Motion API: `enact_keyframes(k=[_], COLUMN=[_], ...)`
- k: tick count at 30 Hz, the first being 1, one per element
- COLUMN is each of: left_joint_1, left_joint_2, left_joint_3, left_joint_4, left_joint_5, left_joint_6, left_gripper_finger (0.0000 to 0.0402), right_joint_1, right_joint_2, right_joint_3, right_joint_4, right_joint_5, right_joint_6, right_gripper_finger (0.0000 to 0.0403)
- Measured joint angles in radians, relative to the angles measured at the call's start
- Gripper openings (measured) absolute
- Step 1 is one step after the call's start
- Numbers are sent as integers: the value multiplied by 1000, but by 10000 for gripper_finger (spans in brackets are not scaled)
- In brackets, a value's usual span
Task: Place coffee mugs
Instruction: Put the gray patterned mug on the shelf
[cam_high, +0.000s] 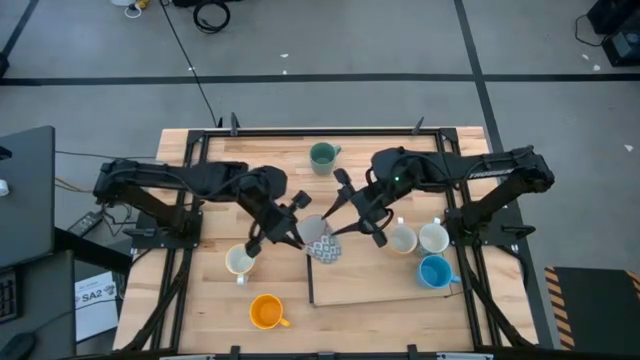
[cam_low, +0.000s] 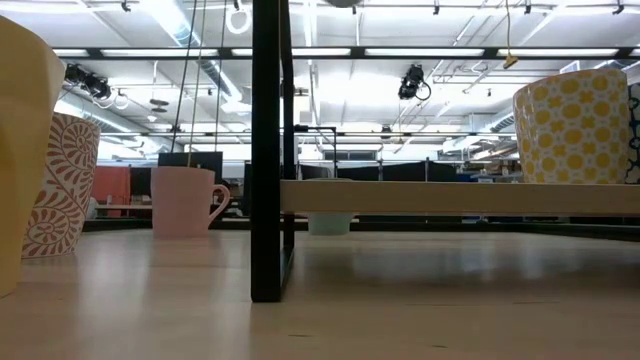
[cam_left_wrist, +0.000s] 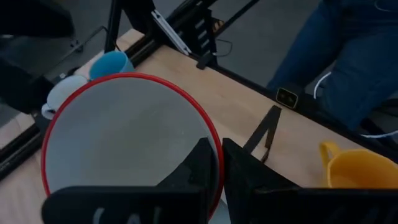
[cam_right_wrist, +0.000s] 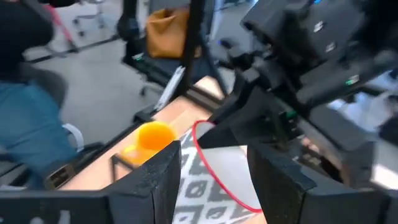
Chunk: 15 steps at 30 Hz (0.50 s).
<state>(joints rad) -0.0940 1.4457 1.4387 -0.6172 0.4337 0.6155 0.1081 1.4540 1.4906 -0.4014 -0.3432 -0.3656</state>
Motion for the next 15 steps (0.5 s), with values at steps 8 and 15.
enact_keyframes(k=[8,15], left_joint_1=[0,1], left_joint_2=[88,137], left_joint_3=[0,0], left_joint_4=[132,205], left_joint_5=[19,89], left_joint_6=[26,25], left_gripper_finger=[27,27], right_joint_1=[-35,-37], right_joint_2=[0,0], right_joint_3=[0,0], right_joint_4=[-177,-257], right_joint_5=[-111,-196], right_joint_6=[8,8], right_gripper_finger=[190,190])
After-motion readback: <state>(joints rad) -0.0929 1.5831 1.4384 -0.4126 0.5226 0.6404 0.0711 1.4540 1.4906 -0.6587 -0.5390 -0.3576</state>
